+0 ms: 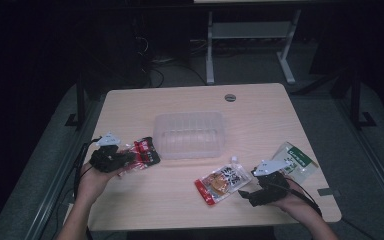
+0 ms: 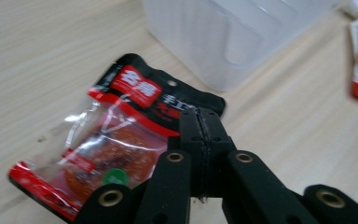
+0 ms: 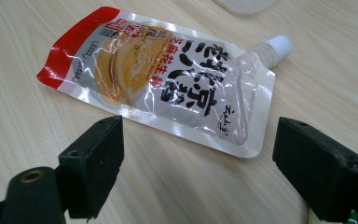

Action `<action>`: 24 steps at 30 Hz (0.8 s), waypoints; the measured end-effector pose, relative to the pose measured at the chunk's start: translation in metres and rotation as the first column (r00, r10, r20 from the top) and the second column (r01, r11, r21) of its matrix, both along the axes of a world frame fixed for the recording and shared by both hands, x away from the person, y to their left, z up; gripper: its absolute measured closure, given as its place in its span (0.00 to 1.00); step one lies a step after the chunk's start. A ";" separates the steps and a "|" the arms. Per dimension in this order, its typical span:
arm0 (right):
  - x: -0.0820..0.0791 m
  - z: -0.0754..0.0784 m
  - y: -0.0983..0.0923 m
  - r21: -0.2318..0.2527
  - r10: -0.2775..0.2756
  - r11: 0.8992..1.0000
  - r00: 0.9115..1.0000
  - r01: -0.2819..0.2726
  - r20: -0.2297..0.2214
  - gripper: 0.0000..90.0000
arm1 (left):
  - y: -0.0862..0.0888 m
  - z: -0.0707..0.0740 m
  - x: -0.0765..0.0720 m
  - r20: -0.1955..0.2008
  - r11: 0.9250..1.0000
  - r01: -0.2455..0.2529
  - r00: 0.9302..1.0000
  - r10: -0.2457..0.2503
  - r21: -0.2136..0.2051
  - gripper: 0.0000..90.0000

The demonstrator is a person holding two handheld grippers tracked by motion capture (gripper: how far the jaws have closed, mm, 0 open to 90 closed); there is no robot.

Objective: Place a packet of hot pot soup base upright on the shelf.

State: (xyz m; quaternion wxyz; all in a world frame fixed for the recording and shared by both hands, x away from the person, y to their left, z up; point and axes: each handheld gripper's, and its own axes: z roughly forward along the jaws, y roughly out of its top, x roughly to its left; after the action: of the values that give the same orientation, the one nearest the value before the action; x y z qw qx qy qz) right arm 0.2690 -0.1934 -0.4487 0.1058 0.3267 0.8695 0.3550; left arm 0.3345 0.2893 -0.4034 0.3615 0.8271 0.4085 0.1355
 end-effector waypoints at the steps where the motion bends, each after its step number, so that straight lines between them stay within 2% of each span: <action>1: 0.000 0.000 0.000 0.001 -0.002 1.000 1.000 0.002 -0.001 0.18 | 0.001 -0.001 0.005 -0.004 1.000 -0.021 1.000 0.021 -0.005 1.00; 2: 0.000 0.000 0.000 0.002 -0.002 1.000 1.000 0.002 -0.001 0.18 | 0.001 -0.001 0.005 -0.004 1.000 -0.021 1.000 0.021 -0.005 1.00; 5: 0.001 0.000 0.000 0.001 -0.006 1.000 1.000 0.006 -0.001 0.18 | 0.004 -0.004 0.018 -0.011 0.998 -0.064 0.998 0.065 0.016 1.00; 10: 0.002 0.000 -0.002 0.002 -0.012 1.000 1.000 0.012 -0.003 0.18 | 0.004 -0.009 0.030 -0.015 0.996 -0.091 0.996 0.092 0.011 1.00; 14: 0.003 -0.001 -0.001 -0.001 -0.012 1.000 1.000 0.012 -0.005 0.18 | 0.007 -0.012 0.047 -0.004 0.991 -0.118 0.993 0.118 0.065 1.00; 16: 0.003 -0.002 -0.001 -0.003 -0.009 1.000 1.000 0.009 -0.006 0.18 | 0.008 -0.013 0.052 -0.002 0.990 -0.124 0.992 0.124 0.063 1.00; 17: 0.003 -0.002 -0.001 -0.006 -0.009 1.000 1.000 0.009 -0.006 0.18 | 0.011 -0.016 0.058 -0.012 0.989 -0.142 0.990 0.143 0.045 1.00; 20: 0.003 -0.001 -0.001 -0.004 -0.011 1.000 1.000 0.011 -0.006 0.18 | 0.013 -0.021 0.062 -0.019 0.987 -0.150 0.988 0.152 0.061 1.00; 23: 0.003 -0.002 -0.002 -0.004 -0.011 1.000 1.000 0.011 -0.004 0.18 | 0.016 -0.027 0.064 -0.025 0.982 -0.160 0.986 0.163 0.104 1.00; 24: 0.003 -0.002 -0.002 -0.006 -0.011 1.000 1.000 0.011 -0.005 0.18 | 0.016 -0.027 0.064 -0.025 0.982 -0.160 0.986 0.163 0.104 1.00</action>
State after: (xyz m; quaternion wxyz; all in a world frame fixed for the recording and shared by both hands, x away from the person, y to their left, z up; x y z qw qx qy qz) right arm 0.2715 -0.1959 -0.4506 0.1065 0.3319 0.8690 0.3513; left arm 0.3990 0.3055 -0.4309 0.3000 0.8107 0.4729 0.1709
